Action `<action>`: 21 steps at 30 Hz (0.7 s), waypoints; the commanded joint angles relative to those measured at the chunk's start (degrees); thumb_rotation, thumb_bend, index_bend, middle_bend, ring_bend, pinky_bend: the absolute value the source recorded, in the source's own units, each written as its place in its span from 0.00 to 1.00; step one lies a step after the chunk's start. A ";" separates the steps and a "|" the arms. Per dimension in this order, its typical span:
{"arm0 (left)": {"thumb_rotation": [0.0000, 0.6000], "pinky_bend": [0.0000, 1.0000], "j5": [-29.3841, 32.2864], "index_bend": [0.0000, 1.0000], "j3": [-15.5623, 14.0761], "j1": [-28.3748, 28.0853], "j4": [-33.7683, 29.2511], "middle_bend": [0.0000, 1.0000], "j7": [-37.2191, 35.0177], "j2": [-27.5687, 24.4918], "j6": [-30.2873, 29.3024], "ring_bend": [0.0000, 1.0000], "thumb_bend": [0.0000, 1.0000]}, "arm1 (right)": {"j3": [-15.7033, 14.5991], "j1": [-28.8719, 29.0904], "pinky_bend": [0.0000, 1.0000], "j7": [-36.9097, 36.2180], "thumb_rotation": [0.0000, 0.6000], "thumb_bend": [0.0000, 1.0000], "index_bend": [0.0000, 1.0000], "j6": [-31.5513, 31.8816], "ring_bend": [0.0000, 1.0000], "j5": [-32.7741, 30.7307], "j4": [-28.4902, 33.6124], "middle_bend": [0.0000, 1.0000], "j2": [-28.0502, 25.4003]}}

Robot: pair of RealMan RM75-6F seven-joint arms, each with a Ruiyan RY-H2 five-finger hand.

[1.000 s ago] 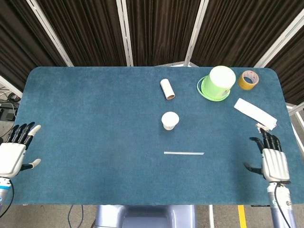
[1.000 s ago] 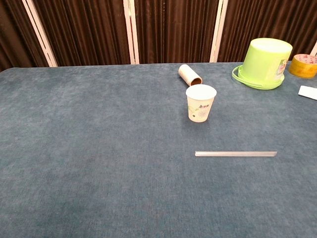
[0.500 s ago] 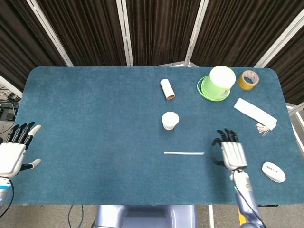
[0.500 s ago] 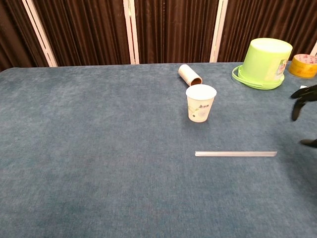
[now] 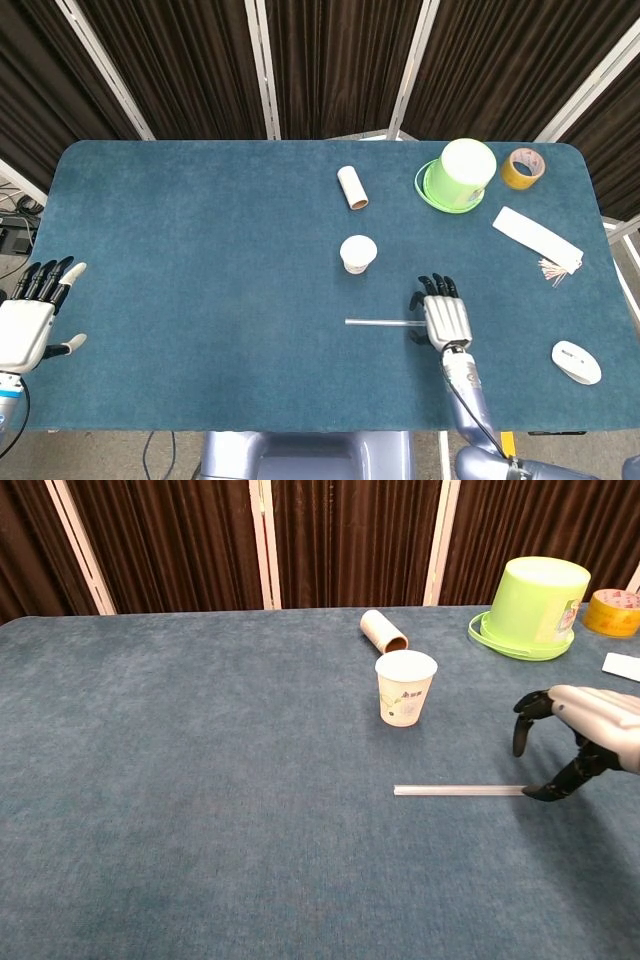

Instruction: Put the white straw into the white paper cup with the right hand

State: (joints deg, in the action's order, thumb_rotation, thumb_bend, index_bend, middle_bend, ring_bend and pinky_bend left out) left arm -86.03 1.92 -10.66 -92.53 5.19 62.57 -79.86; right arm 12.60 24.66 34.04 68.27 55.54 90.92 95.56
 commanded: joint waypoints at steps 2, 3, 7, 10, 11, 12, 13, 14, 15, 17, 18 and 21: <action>1.00 0.00 0.05 0.00 0.02 -0.03 -0.02 0.00 -0.06 -0.03 0.06 0.00 0.07 | 0.42 1.09 0.00 -0.07 1.00 0.21 0.49 -0.07 0.00 -0.44 -1.12 0.14 1.99; 1.00 0.00 0.07 0.00 0.02 -0.03 -0.03 0.00 -0.09 -0.03 0.09 0.00 0.07 | 0.47 1.35 0.00 -0.06 1.00 0.21 0.49 -0.04 0.00 -0.40 -1.37 0.14 2.55; 1.00 0.00 0.09 0.00 0.03 -0.06 -0.05 0.00 -0.15 -0.07 0.14 0.00 0.07 | 0.72 2.37 0.00 0.77 1.00 0.21 0.50 0.23 0.00 -1.08 -2.76 0.15 5.00; 1.00 0.00 0.08 0.00 0.02 -0.06 -0.04 0.00 -0.12 -0.08 0.14 0.00 0.07 | 1.04 2.97 0.00 1.41 1.00 0.22 0.51 0.37 0.00 -1.94 -3.74 0.15 6.52; 1.00 0.00 0.08 0.00 0.02 -0.06 -0.03 0.00 -0.14 -0.08 0.14 0.00 0.07 | 1.19 3.17 0.00 1.52 1.00 0.22 0.51 0.34 0.00 -2.35 -4.12 0.16 7.08; 1.00 0.00 0.07 0.00 0.01 -0.05 -0.02 0.00 -0.16 -0.07 0.13 0.00 0.07 | 1.32 3.28 0.00 1.50 1.00 0.23 0.52 0.30 0.00 -2.61 -4.34 0.16 7.41; 1.00 0.00 0.06 0.00 0.01 -0.06 0.01 0.00 -0.19 -0.07 0.14 0.00 0.07 | 1.57 3.50 0.00 1.50 1.00 0.23 0.52 0.23 0.00 -3.08 -4.80 0.16 8.00; 1.00 0.00 0.06 0.00 0.00 -0.07 0.04 0.00 -0.26 -0.08 0.16 0.00 0.07 | 1.80 3.71 0.00 1.48 1.00 0.24 0.52 0.16 0.00 -3.50 -5.22 0.16 8.55; 1.00 0.00 0.05 0.00 0.00 -0.07 0.08 0.00 -0.34 -0.09 0.17 0.00 0.07 | 1.99 3.92 0.00 1.47 1.00 0.25 0.52 0.08 0.00 -3.84 -5.61 0.16 9.00; 1.00 0.00 0.03 0.00 0.00 -0.09 0.08 0.00 -0.42 -0.10 0.19 0.00 0.07 | 2.24 4.22 0.00 1.46 1.00 0.26 0.53 -0.07 0.00 -4.25 -6.12 0.16 9.56; 1.00 0.00 0.03 0.00 0.00 -0.11 0.08 0.00 -0.44 -0.11 0.22 0.00 0.07 | 2.36 4.42 0.00 1.51 1.00 0.27 0.53 -0.16 0.00 -4.48 -6.42 0.16 9.85; 1.00 0.00 0.07 0.00 0.03 -0.14 0.02 0.00 -0.46 -0.12 0.27 0.00 0.07 | 2.58 4.87 0.00 1.59 1.00 0.28 0.53 -0.51 0.00 -5.23 -7.01 0.16 10.53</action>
State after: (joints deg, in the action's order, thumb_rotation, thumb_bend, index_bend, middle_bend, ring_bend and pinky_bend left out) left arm -85.96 1.95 -10.80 -92.50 4.72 62.45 -79.60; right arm 15.10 29.41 35.60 67.87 50.50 84.04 105.93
